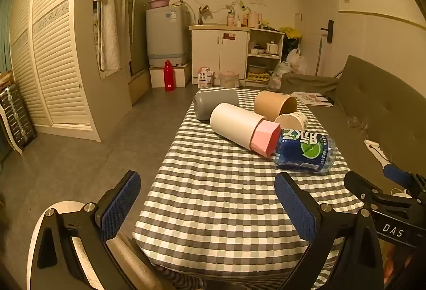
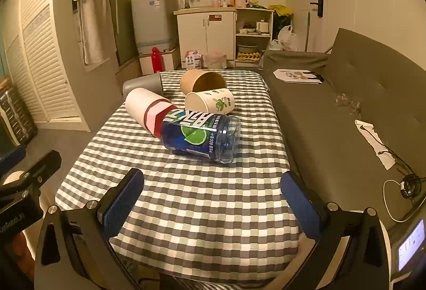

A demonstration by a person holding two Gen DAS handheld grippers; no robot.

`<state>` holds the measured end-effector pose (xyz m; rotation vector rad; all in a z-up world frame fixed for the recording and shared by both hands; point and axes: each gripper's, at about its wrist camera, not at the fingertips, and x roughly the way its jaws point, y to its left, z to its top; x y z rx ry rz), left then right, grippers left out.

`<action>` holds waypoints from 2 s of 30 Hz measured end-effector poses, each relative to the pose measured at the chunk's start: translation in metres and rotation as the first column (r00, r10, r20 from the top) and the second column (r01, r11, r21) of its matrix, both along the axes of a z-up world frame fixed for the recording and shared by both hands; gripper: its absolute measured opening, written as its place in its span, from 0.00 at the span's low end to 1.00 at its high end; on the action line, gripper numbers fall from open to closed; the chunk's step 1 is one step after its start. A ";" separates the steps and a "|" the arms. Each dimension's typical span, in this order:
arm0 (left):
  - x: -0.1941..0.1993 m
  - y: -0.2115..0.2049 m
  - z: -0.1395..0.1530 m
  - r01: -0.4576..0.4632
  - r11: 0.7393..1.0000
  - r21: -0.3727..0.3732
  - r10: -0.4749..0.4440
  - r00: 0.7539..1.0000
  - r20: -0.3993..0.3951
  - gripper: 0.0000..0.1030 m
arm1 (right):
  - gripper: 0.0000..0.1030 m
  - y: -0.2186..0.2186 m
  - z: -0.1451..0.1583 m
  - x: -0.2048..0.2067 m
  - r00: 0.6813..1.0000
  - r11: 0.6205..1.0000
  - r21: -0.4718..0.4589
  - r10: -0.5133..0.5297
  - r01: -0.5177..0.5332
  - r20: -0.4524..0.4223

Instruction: Flip cup upside down

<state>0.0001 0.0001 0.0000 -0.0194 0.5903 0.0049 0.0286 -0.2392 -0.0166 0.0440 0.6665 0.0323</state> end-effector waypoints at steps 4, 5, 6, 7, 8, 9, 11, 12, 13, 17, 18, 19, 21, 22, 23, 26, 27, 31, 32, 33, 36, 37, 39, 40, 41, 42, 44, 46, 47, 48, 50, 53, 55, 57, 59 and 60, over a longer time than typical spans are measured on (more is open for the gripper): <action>0.000 0.000 0.000 0.002 1.000 0.008 -0.002 1.000 0.009 1.00 | 1.00 0.000 0.000 0.000 1.000 1.000 -0.003 -0.003 0.003 -0.002; 0.000 -0.001 0.000 0.000 1.000 0.010 0.000 1.000 0.011 1.00 | 1.00 -0.001 0.001 0.000 1.000 1.000 -0.004 -0.004 0.004 -0.001; 0.000 -0.001 0.000 -0.002 1.000 0.012 0.002 1.000 0.011 1.00 | 1.00 -0.001 0.001 -0.001 1.000 1.000 -0.004 -0.005 0.005 -0.001; 0.000 -0.001 0.000 0.000 1.000 0.011 0.000 1.000 0.010 1.00 | 1.00 -0.002 0.001 -0.001 1.000 1.000 -0.005 -0.007 0.007 -0.001; 0.000 -0.001 0.000 -0.001 1.000 0.009 0.001 1.000 0.010 1.00 | 1.00 -0.002 0.001 -0.002 1.000 1.000 -0.005 -0.008 0.008 -0.001; 0.000 -0.001 0.000 0.001 1.000 0.009 -0.001 1.000 0.010 1.00 | 1.00 -0.003 0.001 -0.002 1.000 1.000 -0.005 -0.009 0.009 0.000; 0.000 0.000 0.000 0.003 1.000 0.007 -0.003 1.000 0.010 1.00 | 1.00 -0.001 0.002 0.000 1.000 1.000 -0.009 -0.002 0.002 -0.006; 0.000 0.000 0.000 0.001 1.000 0.006 -0.002 1.000 0.009 1.00 | 1.00 -0.001 0.002 0.000 1.000 1.000 -0.009 -0.003 0.003 -0.005; 0.000 0.000 0.000 0.002 1.000 0.005 -0.002 1.000 0.009 1.00 | 1.00 -0.002 0.003 0.001 1.000 1.000 -0.010 -0.001 0.001 -0.007; -0.001 -0.002 0.000 0.002 1.000 0.004 -0.003 1.000 0.010 1.00 | 1.00 -0.003 0.006 0.001 1.000 1.000 -0.010 -0.002 0.002 -0.007; -0.001 -0.002 0.001 0.002 1.000 0.003 -0.002 1.000 0.010 1.00 | 1.00 -0.004 0.006 0.001 1.000 1.000 -0.010 -0.002 0.002 -0.007; -0.001 -0.003 0.001 0.002 1.000 0.004 -0.002 1.000 0.010 1.00 | 1.00 -0.001 0.001 -0.003 1.000 1.000 -0.010 -0.002 0.002 -0.007; -0.001 -0.002 0.001 0.003 1.000 0.003 -0.003 1.000 0.011 1.00 | 1.00 -0.002 0.002 -0.003 1.000 1.000 -0.011 -0.002 0.002 -0.008; -0.001 -0.002 0.001 0.002 1.000 0.003 -0.003 1.000 0.011 1.00 | 1.00 -0.002 0.001 -0.003 1.000 1.000 -0.011 -0.002 0.002 -0.008; -0.001 -0.002 0.001 0.002 1.000 0.003 -0.002 1.000 0.011 1.00 | 1.00 -0.001 0.000 -0.002 1.000 1.000 -0.011 -0.002 0.002 -0.009; -0.001 -0.002 0.001 0.002 1.000 0.003 -0.002 1.000 0.011 1.00 | 1.00 -0.001 -0.002 -0.002 1.000 1.000 -0.010 -0.002 0.002 -0.009; -0.002 -0.002 0.001 0.002 1.000 0.002 -0.002 1.000 0.011 1.00 | 1.00 -0.001 -0.003 -0.003 1.000 1.000 -0.009 -0.003 0.003 -0.009; -0.002 -0.002 0.001 0.004 1.000 0.002 -0.004 1.000 0.011 1.00 | 1.00 -0.001 0.000 -0.002 1.000 1.000 -0.010 -0.002 0.002 -0.011; -0.002 -0.002 0.001 0.004 1.000 0.002 -0.004 1.000 0.011 1.00 | 1.00 -0.001 0.000 -0.002 1.000 1.000 -0.010 -0.002 0.002 -0.011; -0.002 -0.002 0.001 0.004 1.000 0.002 -0.004 1.000 0.011 1.00 | 1.00 -0.001 0.000 -0.002 1.000 1.000 -0.010 -0.002 0.002 -0.011; -0.001 -0.002 0.001 0.003 1.000 0.002 -0.003 1.000 0.010 1.00 | 1.00 -0.001 0.000 -0.002 1.000 1.000 -0.010 -0.002 0.002 -0.011; -0.001 -0.001 0.001 0.003 1.000 0.002 -0.003 1.000 0.010 1.00 | 1.00 -0.001 0.000 -0.002 1.000 1.000 -0.010 -0.002 0.002 -0.011; -0.002 -0.002 0.001 0.003 1.000 0.002 -0.003 1.000 0.010 1.00 | 1.00 -0.001 0.001 -0.002 1.000 1.000 -0.011 -0.002 0.002 -0.012; -0.002 -0.002 0.001 0.003 1.000 0.001 -0.003 1.000 0.010 1.00 | 1.00 -0.001 0.001 -0.002 1.000 1.000 -0.011 -0.002 0.002 -0.012; -0.002 -0.002 0.001 0.003 1.000 0.001 -0.003 1.000 0.010 1.00 | 1.00 -0.001 0.000 -0.002 1.000 1.000 -0.011 -0.002 0.002 -0.012; -0.002 -0.002 0.001 0.003 1.000 0.002 -0.003 1.000 0.010 1.00 | 1.00 -0.001 0.001 -0.002 1.000 1.000 -0.011 -0.002 0.002 -0.012; -0.002 -0.002 0.001 0.004 1.000 0.002 -0.004 1.000 0.010 1.00 | 1.00 -0.001 0.000 -0.002 1.000 1.000 -0.011 -0.002 0.002 -0.012; -0.002 -0.001 0.001 0.003 1.000 0.002 -0.003 1.000 0.010 1.00 | 1.00 -0.001 0.000 -0.002 1.000 1.000 -0.011 -0.001 0.001 -0.012; -0.002 -0.001 0.001 0.004 1.000 0.001 -0.004 1.000 0.010 1.00 | 1.00 -0.001 0.000 -0.002 1.000 1.000 -0.011 -0.001 0.001 -0.013; -0.002 -0.001 0.001 0.003 1.000 0.001 -0.003 1.000 0.010 1.00 | 1.00 -0.001 0.000 -0.002 1.000 1.000 -0.011 -0.001 0.001 -0.013; -0.002 -0.001 0.001 0.003 1.000 0.002 -0.003 1.000 0.010 1.00 | 1.00 -0.001 0.000 -0.002 1.000 1.000 -0.012 -0.001 0.001 -0.013; -0.002 -0.001 0.001 0.003 1.000 0.002 -0.003 1.000 0.010 1.00 | 1.00 -0.001 0.000 -0.002 1.000 1.000 -0.012 -0.001 0.001 -0.014; -0.002 -0.001 0.001 0.003 1.000 0.002 -0.003 1.000 0.010 1.00 | 1.00 -0.001 0.000 -0.002 1.000 1.000 -0.012 -0.001 0.001 -0.014; -0.002 -0.001 0.001 0.003 1.000 0.002 -0.003 1.000 0.010 1.00 | 1.00 -0.001 -0.001 -0.003 1.000 1.000 -0.013 0.000 0.000 -0.014; -0.002 -0.001 0.001 0.004 1.000 0.002 -0.004 1.000 0.010 1.00 | 1.00 -0.001 -0.001 -0.002 1.000 1.000 -0.012 -0.001 0.001 -0.014; -0.002 -0.001 0.001 0.003 1.000 0.002 -0.003 1.000 0.010 1.00 | 1.00 -0.001 -0.001 -0.002 1.000 1.000 -0.012 -0.001 0.001 -0.014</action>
